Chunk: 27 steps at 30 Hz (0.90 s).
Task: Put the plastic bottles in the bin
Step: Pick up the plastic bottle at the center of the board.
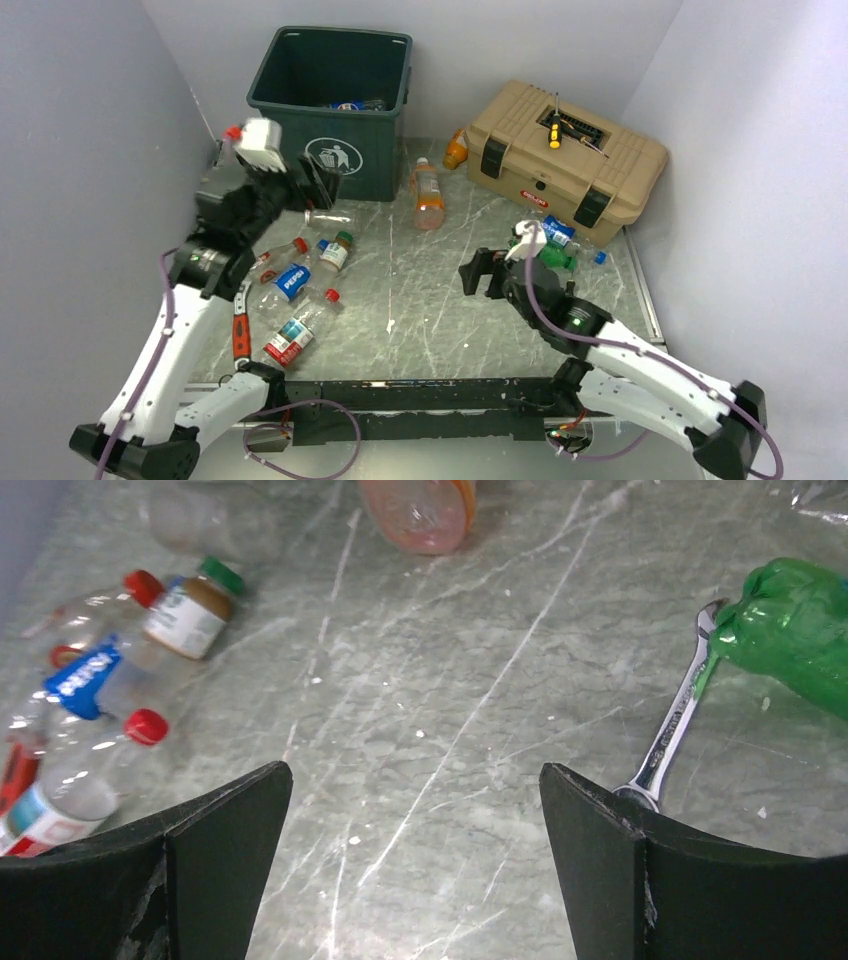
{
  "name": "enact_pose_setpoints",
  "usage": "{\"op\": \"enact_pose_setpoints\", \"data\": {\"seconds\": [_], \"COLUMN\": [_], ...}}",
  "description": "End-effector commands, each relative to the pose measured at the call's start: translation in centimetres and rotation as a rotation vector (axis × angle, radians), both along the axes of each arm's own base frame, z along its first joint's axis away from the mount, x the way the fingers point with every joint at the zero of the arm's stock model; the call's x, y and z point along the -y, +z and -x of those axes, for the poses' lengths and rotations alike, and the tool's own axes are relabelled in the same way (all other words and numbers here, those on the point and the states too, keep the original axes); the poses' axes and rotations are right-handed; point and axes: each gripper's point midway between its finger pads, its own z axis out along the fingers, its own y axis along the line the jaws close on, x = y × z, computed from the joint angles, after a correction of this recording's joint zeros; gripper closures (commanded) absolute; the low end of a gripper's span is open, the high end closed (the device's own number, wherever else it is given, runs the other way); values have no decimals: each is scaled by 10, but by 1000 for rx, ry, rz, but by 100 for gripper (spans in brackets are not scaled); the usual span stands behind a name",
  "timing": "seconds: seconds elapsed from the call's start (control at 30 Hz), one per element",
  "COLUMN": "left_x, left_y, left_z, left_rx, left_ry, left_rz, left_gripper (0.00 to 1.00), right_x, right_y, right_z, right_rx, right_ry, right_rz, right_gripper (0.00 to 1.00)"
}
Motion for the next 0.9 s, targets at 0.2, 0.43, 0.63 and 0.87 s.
{"op": "enact_pose_setpoints", "data": {"seconds": [0.2,0.43,0.63,0.87], "left_x": [-17,-25,-25,-22], "left_y": [-136,-144,-141,-139], "left_z": [37,49,53,55], "left_rx": [-245,-210,-202,-190], "left_ry": [29,64,60,36], "left_rz": [-93,-48,-29,-30], "left_gripper": [1,0,1,0], "right_x": [-53,-85,-92,-102], "right_y": [12,12,-8,-28], "right_z": [-94,-164,-211,-243], "right_rx": [27,18,-62,-131], "right_ry": [-27,-37,-46,-23], "right_rz": [-40,48,138,199], "right_gripper": [0,0,0,0]}}
